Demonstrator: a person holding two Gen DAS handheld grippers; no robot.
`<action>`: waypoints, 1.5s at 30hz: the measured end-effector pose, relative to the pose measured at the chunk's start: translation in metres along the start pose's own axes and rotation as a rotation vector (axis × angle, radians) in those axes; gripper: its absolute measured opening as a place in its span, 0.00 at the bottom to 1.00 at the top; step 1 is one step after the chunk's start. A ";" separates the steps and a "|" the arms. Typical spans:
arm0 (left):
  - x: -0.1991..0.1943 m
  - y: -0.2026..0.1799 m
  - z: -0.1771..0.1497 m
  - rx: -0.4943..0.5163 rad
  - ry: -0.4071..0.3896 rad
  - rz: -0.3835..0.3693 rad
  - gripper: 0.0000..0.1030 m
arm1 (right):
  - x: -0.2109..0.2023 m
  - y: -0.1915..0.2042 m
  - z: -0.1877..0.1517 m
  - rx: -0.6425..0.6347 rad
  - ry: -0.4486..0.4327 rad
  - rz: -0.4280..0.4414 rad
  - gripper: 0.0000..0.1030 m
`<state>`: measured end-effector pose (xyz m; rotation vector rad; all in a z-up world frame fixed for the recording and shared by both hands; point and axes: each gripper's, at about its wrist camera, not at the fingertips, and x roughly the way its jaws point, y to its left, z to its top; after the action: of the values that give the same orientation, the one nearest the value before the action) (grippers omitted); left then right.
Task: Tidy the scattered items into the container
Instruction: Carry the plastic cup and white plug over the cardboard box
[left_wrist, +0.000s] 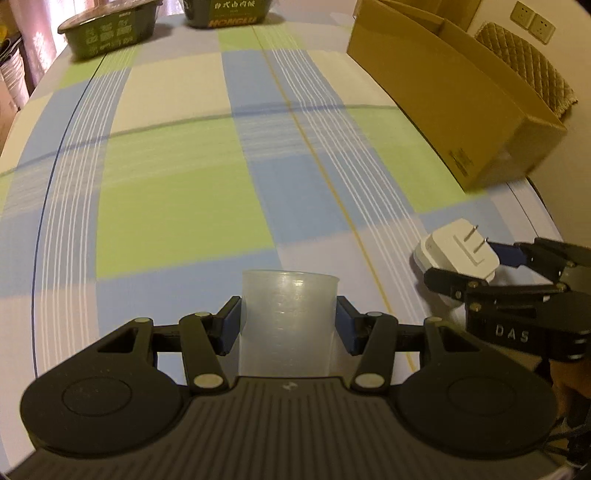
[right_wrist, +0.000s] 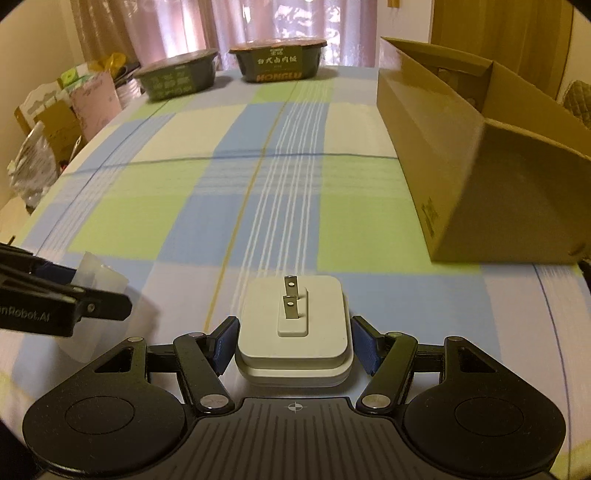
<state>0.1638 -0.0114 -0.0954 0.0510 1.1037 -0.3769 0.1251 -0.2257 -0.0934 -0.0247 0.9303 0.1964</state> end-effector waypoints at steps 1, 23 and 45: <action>-0.003 -0.002 -0.005 -0.006 0.005 -0.001 0.47 | -0.004 0.000 -0.003 0.003 0.002 0.001 0.65; -0.070 -0.060 0.004 0.029 -0.085 0.004 0.47 | -0.096 -0.029 0.008 0.076 -0.145 -0.025 0.65; -0.096 -0.107 0.015 0.113 -0.146 -0.009 0.47 | -0.150 -0.073 0.019 0.150 -0.258 -0.061 0.65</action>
<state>0.1041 -0.0892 0.0111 0.1172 0.9385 -0.4438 0.0666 -0.3186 0.0330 0.1083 0.6840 0.0708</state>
